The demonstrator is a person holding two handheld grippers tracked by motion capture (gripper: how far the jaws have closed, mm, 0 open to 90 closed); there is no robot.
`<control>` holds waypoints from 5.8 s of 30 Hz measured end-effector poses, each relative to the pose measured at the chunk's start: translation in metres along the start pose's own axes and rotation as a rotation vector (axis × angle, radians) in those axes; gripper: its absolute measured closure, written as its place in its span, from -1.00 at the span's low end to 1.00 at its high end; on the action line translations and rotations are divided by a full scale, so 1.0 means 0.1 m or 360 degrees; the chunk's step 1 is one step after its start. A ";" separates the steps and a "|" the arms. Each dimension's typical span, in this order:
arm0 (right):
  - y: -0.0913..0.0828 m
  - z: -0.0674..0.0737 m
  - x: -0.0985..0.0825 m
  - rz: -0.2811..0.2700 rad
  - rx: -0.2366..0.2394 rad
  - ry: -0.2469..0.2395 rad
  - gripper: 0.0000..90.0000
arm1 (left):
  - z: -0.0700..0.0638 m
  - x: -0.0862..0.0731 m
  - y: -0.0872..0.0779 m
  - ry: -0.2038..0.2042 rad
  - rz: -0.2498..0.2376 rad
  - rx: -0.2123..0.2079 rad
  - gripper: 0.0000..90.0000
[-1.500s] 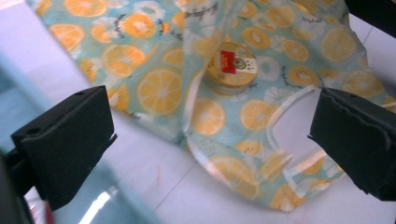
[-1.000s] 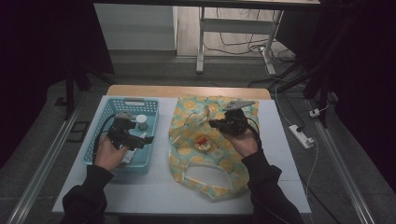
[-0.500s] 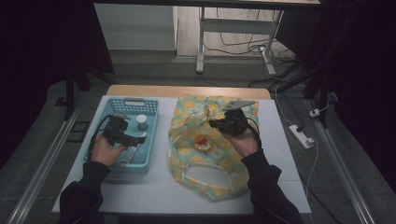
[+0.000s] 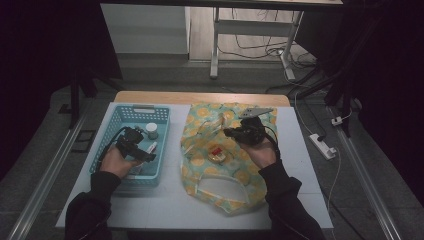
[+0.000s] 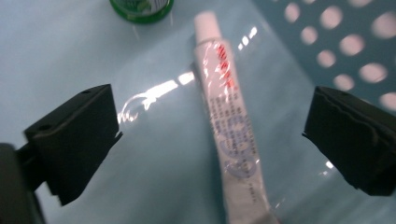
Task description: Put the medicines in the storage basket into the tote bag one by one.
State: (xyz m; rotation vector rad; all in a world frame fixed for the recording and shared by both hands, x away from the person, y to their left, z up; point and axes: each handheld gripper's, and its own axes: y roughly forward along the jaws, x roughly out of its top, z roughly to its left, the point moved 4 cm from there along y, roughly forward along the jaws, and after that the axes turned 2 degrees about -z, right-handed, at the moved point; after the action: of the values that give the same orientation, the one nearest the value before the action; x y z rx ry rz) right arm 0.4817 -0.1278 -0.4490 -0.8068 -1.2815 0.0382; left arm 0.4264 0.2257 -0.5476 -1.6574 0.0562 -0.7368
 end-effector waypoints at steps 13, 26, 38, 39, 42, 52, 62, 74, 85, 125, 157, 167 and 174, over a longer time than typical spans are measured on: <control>0.01 -0.01 -0.02 0.0011 -0.0002 0.0003 0.99 | -0.03 -0.02 0.04 0.0026 0.0062 -0.0046 0.04; -0.01 -0.01 -0.01 0.0001 -0.0006 0.0004 0.99 | -0.03 -0.01 0.03 0.0011 0.0054 -0.0093 0.57; -0.04 -0.01 0.00 -0.0011 -0.0004 0.0006 0.99 | -0.02 0.04 -0.09 -0.0050 -0.0093 -0.0072 0.59; -0.04 -0.01 0.00 -0.0012 -0.0004 0.0005 0.99 | -0.02 0.04 -0.11 -0.0050 -0.0111 -0.0075 0.59; -0.05 -0.01 0.01 -0.0020 -0.0004 0.0007 0.99 | -0.02 0.05 -0.16 -0.0062 -0.0169 -0.0097 0.59; -0.08 -0.01 0.03 -0.0041 -0.0002 0.0004 0.99 | -0.02 0.09 -0.43 -0.0084 -0.0337 -0.0126 0.59; -0.09 -0.01 0.03 -0.0050 0.0001 0.0011 0.99 | -0.15 0.10 -0.62 -0.0068 -0.0454 -0.0203 0.59; -0.08 -0.02 0.03 -0.0050 -0.0003 0.0019 0.99 | -0.43 0.17 -0.75 0.0045 -0.0538 -0.0300 0.59; -0.10 -0.03 0.04 -0.0062 -0.0005 0.0026 0.99 | -0.80 0.31 -0.78 0.0165 -0.0566 -0.0410 0.59; -0.07 -0.04 0.04 -0.0074 0.0009 0.0049 1.00 | -1.62 1.08 -0.08 0.0364 -0.0487 -0.0576 0.59; -0.04 -0.05 0.01 -0.0062 -0.0022 0.0061 0.99 | -1.58 1.36 0.52 0.0289 -0.0502 -0.0411 0.57; -0.05 -0.07 0.01 -0.0069 -0.0023 0.0072 0.99 | -1.58 1.38 0.42 0.0301 -0.0565 -0.0395 0.02; -0.06 -0.07 0.02 -0.0072 -0.0024 0.0067 0.99 | -1.59 1.33 0.32 0.0321 -0.0566 -0.0425 -0.27</control>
State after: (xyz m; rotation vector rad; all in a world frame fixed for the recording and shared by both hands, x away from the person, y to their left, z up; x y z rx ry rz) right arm 0.4861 -0.1354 -0.4445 -0.7873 -1.2613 -0.0244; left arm 0.4656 0.0223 -0.5128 -1.8651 0.0018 -1.2085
